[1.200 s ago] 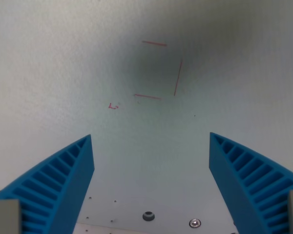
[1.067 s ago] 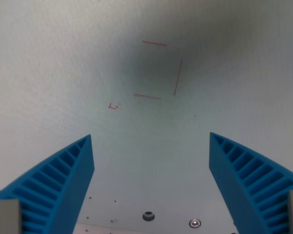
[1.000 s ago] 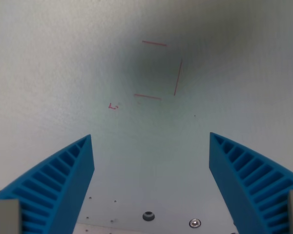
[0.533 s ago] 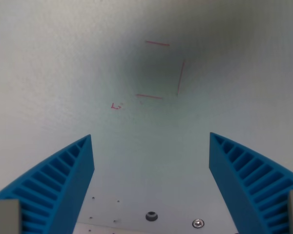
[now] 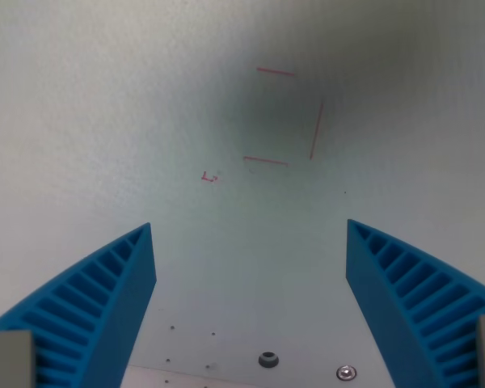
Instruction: Rotate around gripper positive x
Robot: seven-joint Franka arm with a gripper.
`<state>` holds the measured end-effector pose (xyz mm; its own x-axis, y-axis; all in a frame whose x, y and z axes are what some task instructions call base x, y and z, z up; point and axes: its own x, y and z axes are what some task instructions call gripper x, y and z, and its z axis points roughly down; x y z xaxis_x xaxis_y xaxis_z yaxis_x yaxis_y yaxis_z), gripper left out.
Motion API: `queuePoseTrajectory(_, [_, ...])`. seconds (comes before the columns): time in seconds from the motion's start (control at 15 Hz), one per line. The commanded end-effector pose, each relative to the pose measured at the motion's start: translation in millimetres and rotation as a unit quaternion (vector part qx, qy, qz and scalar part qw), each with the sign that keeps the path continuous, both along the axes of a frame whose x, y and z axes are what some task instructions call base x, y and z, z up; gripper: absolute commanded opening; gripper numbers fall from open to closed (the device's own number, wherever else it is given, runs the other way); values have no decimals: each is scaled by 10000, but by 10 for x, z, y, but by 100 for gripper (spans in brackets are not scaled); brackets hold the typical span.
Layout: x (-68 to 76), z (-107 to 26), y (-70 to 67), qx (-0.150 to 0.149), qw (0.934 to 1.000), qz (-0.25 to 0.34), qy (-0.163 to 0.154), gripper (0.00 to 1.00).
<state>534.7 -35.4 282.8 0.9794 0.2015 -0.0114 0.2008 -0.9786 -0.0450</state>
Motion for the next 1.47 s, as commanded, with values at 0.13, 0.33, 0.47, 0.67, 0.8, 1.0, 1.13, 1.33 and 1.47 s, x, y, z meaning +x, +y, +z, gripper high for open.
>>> queuePoseTrajectory(0.13, [15,26,-53,917,9956,59,197,100])
queuePoseTrajectory(0.33, [15,26,-53,1087,9938,56,234,100])
queuePoseTrajectory(0.47, [15,26,-53,1200,9924,55,258,100])
queuePoseTrajectory(0.67, [15,26,-53,1370,9901,53,294,100])
queuePoseTrajectory(0.8, [15,26,-53,1483,9884,51,318,100])
queuePoseTrajectory(1.0, [15,26,-53,1652,9856,49,354,100])
queuePoseTrajectory(1.13, [15,26,-53,1764,9836,48,378,100])
queuePoseTrajectory(1.33, [15,26,-53,1932,9803,45,414,100])
queuePoseTrajectory(1.47, [15,26,-53,2044,9779,44,437,100])
